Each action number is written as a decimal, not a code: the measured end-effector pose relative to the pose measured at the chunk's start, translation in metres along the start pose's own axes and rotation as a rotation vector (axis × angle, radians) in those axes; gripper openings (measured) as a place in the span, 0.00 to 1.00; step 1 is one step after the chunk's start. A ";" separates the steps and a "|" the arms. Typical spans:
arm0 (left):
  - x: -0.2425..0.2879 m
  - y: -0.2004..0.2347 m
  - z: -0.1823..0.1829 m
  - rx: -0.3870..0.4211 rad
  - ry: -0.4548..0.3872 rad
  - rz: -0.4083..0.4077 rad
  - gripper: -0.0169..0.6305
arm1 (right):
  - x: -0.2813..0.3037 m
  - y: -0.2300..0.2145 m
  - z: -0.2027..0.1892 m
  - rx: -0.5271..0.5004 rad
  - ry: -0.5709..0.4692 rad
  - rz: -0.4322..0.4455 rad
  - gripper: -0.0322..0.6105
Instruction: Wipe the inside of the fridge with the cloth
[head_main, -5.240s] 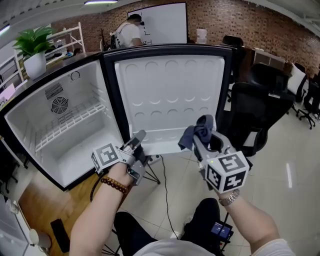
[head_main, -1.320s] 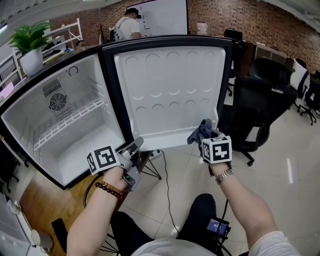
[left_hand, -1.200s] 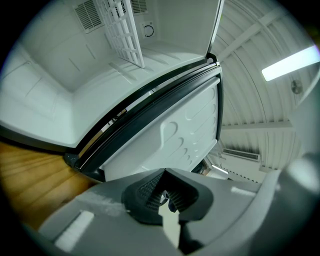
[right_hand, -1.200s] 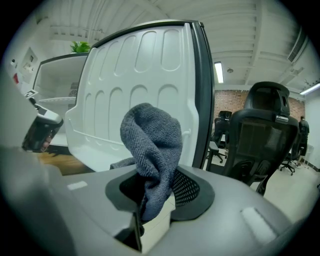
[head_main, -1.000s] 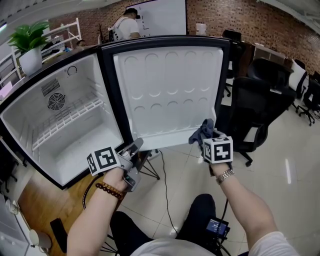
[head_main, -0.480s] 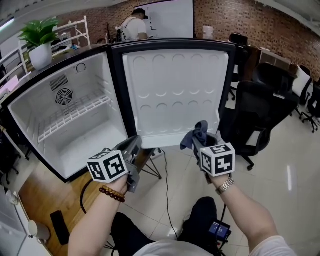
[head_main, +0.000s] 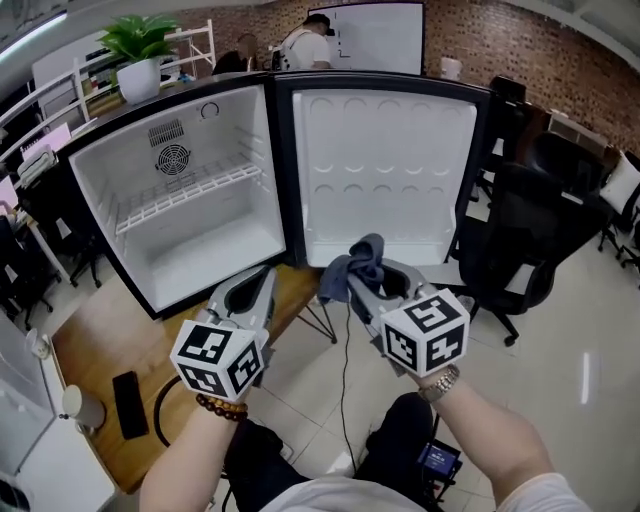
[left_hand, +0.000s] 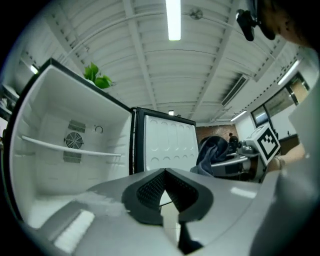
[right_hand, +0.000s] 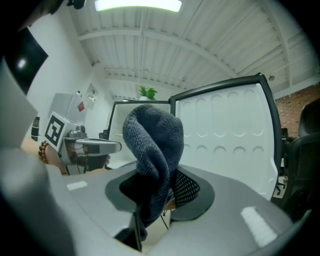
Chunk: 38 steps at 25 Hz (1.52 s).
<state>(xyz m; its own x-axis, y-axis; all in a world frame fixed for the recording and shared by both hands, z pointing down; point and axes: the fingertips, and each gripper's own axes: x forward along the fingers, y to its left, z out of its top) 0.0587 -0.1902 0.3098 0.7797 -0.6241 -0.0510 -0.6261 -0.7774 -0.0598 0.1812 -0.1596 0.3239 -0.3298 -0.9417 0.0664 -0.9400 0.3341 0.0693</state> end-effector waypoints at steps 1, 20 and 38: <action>-0.010 -0.001 0.003 0.010 -0.006 0.011 0.03 | -0.002 0.012 0.004 -0.006 -0.012 0.021 0.24; -0.153 -0.020 -0.001 0.069 0.040 0.127 0.04 | -0.032 0.166 0.005 0.006 -0.053 0.219 0.24; -0.154 -0.030 -0.005 0.061 0.038 0.124 0.04 | -0.039 0.175 0.011 -0.009 -0.053 0.235 0.24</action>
<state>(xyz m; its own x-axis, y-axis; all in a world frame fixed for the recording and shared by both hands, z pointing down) -0.0427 -0.0706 0.3245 0.6950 -0.7186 -0.0244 -0.7159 -0.6885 -0.1156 0.0288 -0.0645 0.3225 -0.5439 -0.8386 0.0289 -0.8361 0.5445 0.0666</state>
